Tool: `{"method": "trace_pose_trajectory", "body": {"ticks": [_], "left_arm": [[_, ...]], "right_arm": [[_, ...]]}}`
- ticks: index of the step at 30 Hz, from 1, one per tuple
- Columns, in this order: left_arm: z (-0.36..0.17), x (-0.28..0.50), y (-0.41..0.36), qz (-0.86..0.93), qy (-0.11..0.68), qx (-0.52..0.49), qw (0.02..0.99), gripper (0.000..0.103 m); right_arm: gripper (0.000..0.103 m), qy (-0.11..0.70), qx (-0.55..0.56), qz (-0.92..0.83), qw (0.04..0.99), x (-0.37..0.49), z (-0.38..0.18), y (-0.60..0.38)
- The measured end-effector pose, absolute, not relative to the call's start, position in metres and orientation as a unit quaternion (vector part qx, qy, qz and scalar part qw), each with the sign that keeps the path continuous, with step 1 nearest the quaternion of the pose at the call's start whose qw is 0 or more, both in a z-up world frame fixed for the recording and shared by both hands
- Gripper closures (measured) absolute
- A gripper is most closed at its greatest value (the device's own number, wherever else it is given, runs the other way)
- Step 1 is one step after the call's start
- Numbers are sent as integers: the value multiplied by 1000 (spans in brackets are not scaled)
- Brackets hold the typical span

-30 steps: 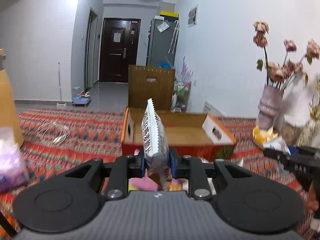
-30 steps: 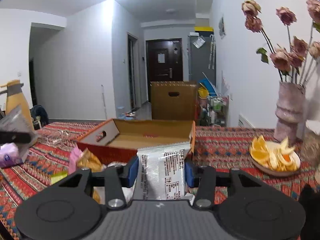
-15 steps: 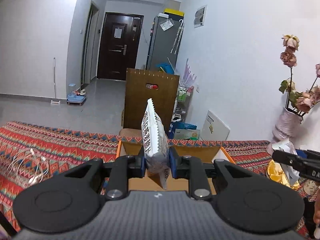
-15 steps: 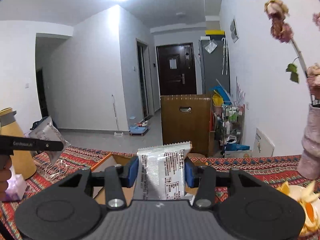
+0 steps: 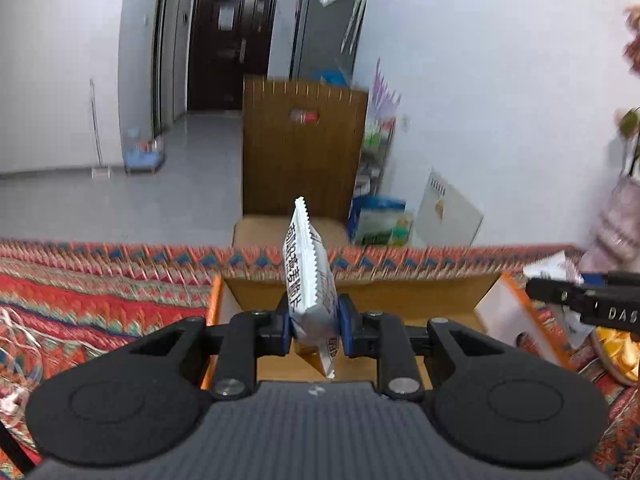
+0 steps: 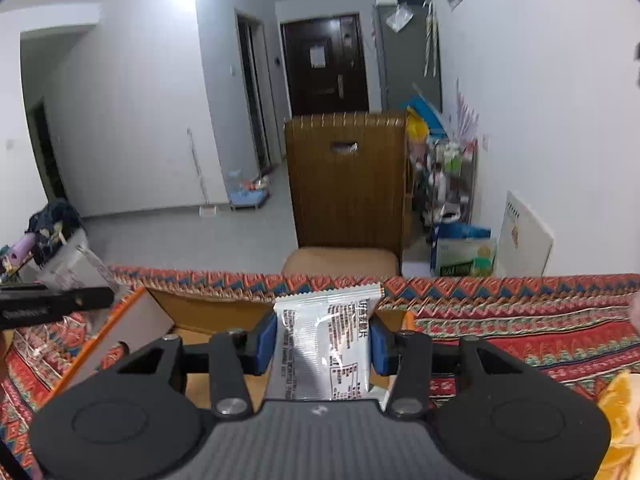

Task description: Organize snacks

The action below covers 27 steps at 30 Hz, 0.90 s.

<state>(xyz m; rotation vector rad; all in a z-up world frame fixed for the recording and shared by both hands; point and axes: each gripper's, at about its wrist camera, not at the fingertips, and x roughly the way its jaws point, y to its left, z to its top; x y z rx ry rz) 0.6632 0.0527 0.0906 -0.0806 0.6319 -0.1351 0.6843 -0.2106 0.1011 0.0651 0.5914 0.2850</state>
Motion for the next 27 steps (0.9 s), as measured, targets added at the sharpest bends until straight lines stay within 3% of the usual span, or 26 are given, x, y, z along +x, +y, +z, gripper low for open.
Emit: {"method": "trace_pose_trajectory", "body": {"ticks": [7, 9, 10, 12, 14, 16, 22, 27], "left_arm": [[50, 708, 43, -27, 356, -2, 934, 78], [42, 718, 47, -8, 374, -2, 927, 63], [39, 721, 47, 6, 380, -3, 925, 55], [40, 719, 49, 3, 374, -10, 928, 51], [43, 713, 51, -16, 370, -16, 929, 33], [50, 704, 51, -21, 359, -13, 933, 31], [91, 663, 48, -46, 329, -16, 943, 22], [132, 609, 42, -67, 298, -10, 952, 17]], "right_arm": [[56, 341, 0, 130, 931, 733, 64, -177], [54, 349, -25, 112, 930, 744, 49, -166], [47, 353, -33, 103, 929, 750, 43, -162], [43, 367, -41, 87, 925, 756, 36, -158], [38, 353, -34, 94, 930, 752, 41, -158], [28, 336, -32, 92, 937, 743, 48, -160], [26, 308, -32, 109, 945, 707, 81, -173], [19, 270, -20, 119, 955, 659, 122, -192]]}}
